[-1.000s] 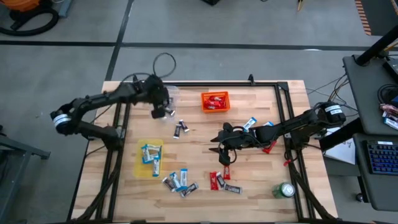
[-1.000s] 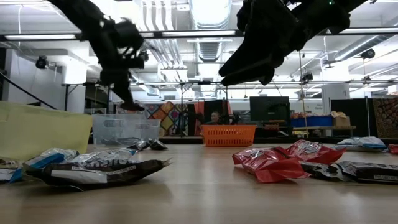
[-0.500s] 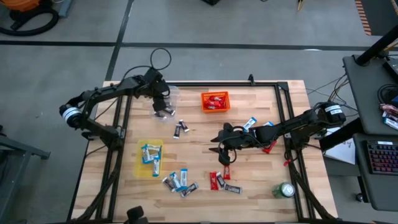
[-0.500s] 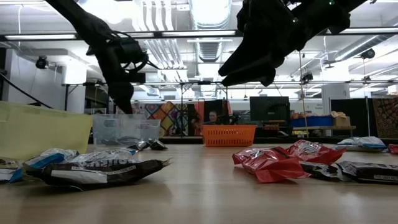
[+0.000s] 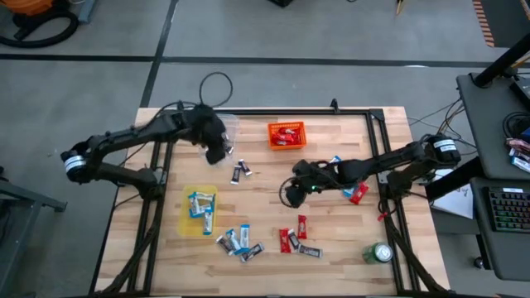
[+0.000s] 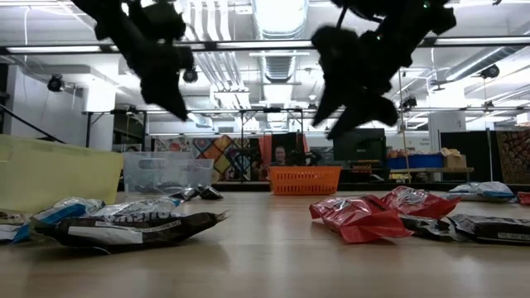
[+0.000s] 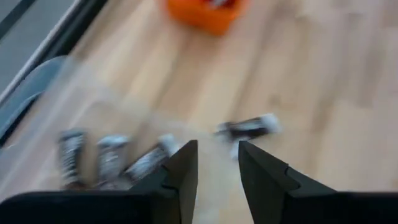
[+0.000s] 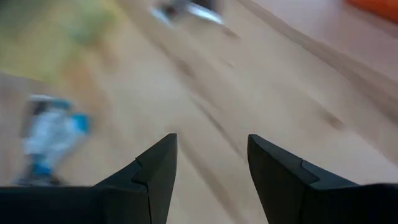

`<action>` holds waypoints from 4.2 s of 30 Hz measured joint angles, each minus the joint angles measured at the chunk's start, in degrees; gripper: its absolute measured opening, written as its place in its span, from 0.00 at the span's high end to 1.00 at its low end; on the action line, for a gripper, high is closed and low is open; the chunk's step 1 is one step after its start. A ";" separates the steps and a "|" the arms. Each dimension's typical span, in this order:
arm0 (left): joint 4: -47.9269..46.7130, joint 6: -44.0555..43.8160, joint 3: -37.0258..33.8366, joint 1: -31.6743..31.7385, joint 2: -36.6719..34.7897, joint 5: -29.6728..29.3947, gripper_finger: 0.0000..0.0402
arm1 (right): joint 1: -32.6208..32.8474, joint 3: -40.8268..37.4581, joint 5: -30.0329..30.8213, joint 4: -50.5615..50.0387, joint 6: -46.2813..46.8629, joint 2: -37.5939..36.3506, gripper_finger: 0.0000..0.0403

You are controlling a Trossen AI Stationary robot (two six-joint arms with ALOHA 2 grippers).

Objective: Sort candy
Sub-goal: Put the middle right white candy into the yellow bin

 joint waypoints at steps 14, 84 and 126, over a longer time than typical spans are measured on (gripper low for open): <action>7.86 -13.33 -2.74 -35.50 -7.52 -21.48 0.80 | -10.12 5.41 5.59 -43.76 7.22 0.25 0.55; 12.87 -21.30 -2.79 -54.04 3.02 -36.68 0.80 | -10.42 -2.20 -7.91 -10.72 -55.81 0.35 0.77; 23.82 -16.85 -4.83 -54.04 3.04 -36.32 0.80 | -14.74 -7.15 -15.75 3.04 -50.98 9.74 0.96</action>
